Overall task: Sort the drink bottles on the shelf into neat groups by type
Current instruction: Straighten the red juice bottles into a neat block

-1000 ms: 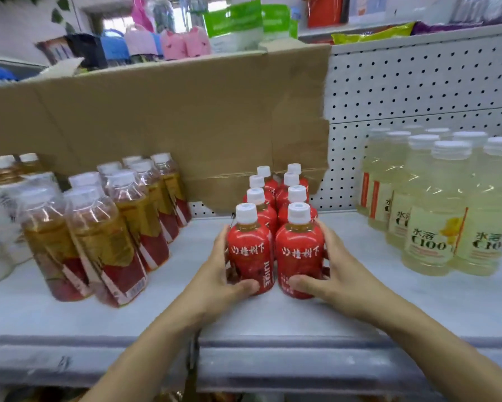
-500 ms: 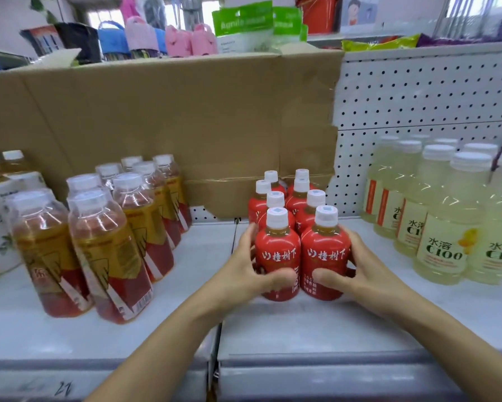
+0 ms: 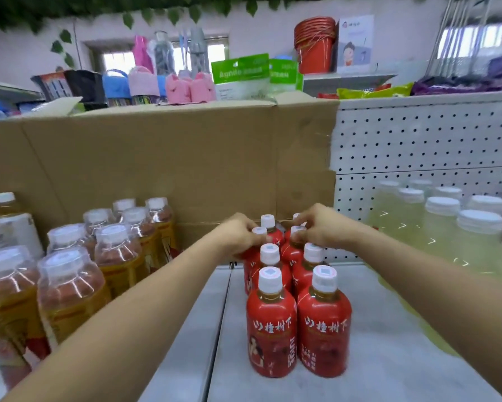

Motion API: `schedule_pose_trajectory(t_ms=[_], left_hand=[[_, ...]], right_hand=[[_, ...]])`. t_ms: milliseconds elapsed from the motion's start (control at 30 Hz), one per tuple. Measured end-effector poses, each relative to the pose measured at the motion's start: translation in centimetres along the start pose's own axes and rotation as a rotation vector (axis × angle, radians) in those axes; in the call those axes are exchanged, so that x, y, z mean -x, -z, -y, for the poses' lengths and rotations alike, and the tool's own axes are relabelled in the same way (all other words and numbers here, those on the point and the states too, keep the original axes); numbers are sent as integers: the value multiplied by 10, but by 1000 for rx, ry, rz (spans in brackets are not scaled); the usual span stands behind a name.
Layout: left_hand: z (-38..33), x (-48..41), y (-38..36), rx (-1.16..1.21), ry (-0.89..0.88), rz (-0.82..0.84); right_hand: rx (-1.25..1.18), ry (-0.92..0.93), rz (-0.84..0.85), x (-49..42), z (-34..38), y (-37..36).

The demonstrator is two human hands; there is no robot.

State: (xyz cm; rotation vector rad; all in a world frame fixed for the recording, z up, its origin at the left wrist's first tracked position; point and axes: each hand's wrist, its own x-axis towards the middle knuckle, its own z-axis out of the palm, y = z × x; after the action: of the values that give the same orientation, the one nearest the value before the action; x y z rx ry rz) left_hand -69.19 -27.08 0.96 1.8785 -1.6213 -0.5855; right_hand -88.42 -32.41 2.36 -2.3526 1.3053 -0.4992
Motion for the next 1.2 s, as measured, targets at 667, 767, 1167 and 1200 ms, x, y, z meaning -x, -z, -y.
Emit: schedule_pose_trajectory(t_ms=[667,767,1167,1200], left_hand=[[1,51,-12,155,-289,-146],[1,69,-11,95,-292,-55],[7,121,-17,62,-339,-142],[8,126,-18,8,-338,-147]], right_hand=[[-156,139,-201,55,-12,6],[-155,140,-84,74,-10,4],[-207,310,-185,126,-16,-8],[-168,314,-156,131,-15,-11]])
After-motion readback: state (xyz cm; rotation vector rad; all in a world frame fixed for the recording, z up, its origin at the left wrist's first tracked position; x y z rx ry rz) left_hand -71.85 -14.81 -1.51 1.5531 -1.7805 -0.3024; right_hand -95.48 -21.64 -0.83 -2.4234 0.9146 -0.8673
